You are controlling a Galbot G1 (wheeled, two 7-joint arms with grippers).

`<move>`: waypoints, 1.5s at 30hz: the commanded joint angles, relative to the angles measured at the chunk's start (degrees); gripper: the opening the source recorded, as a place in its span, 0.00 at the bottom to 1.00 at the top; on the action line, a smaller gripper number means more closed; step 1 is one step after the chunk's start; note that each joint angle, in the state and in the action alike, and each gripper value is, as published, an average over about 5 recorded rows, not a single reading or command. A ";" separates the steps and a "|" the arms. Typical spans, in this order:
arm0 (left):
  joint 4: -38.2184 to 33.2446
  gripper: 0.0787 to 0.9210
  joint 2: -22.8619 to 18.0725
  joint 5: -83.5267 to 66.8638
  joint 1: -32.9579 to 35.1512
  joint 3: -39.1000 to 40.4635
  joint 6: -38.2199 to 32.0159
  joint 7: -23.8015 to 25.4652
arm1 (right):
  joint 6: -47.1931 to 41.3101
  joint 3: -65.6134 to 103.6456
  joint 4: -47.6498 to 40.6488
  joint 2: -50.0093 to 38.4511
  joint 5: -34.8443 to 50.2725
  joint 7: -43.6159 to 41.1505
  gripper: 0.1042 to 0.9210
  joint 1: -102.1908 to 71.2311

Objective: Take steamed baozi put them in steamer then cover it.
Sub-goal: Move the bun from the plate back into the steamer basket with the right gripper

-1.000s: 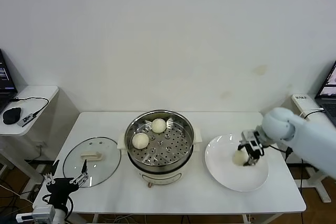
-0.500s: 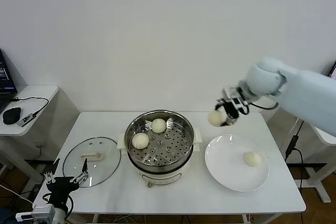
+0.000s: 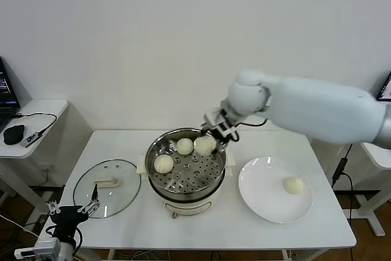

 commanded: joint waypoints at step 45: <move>-0.09 0.88 -0.74 0.19 -0.50 0.25 0.11 0.05 | 16.00 -2.59 4.49 1.51 -11.45 2.97 0.88 1.22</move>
